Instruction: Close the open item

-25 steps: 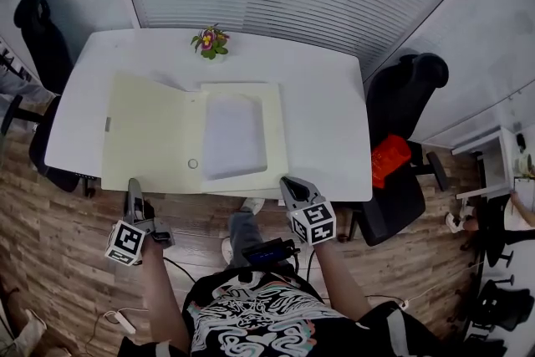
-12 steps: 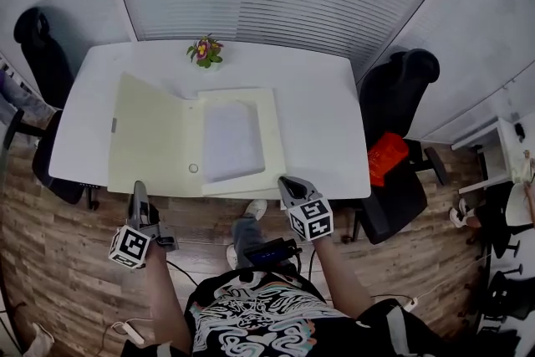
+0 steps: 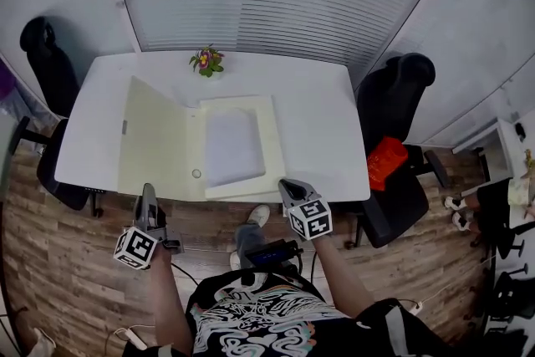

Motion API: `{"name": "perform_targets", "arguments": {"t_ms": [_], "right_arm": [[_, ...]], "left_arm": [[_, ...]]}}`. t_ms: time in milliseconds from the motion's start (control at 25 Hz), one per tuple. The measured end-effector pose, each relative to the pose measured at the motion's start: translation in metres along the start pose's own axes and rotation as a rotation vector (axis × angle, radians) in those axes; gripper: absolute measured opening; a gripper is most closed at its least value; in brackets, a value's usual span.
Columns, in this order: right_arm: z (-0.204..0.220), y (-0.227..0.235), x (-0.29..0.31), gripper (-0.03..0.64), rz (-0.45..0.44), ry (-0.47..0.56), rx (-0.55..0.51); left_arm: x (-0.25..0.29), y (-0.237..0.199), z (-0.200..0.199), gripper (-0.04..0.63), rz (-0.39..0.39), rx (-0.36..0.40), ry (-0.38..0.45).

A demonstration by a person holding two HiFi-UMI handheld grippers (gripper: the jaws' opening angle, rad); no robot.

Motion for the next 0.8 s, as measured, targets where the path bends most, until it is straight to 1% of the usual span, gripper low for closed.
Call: {"name": "perform_targets", "arguments": {"t_ms": [240, 440, 800], "right_arm": [[0.000, -0.002, 0.000, 0.002, 0.009, 0.003, -0.018], [0.000, -0.001, 0.001, 0.002, 0.001, -0.003, -0.022], [0.000, -0.001, 0.002, 0.002, 0.002, -0.001, -0.033]], "left_arm": [[0.003, 0.008, 0.000, 0.003, 0.031, 0.013, -0.017], [0.009, 0.022, 0.002, 0.006, 0.089, 0.031, -0.039], [0.015, 0.042, 0.007, 0.012, 0.163, 0.045, -0.069]]}}
Point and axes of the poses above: the fingertips, and each gripper's own axes: x forward along the fingers, y to its right, z out of its underside, the point moved 5 cm from there along -x, backward along the fingers, and after that the axes turned 8 degrees about z, right-handed, at the moved point
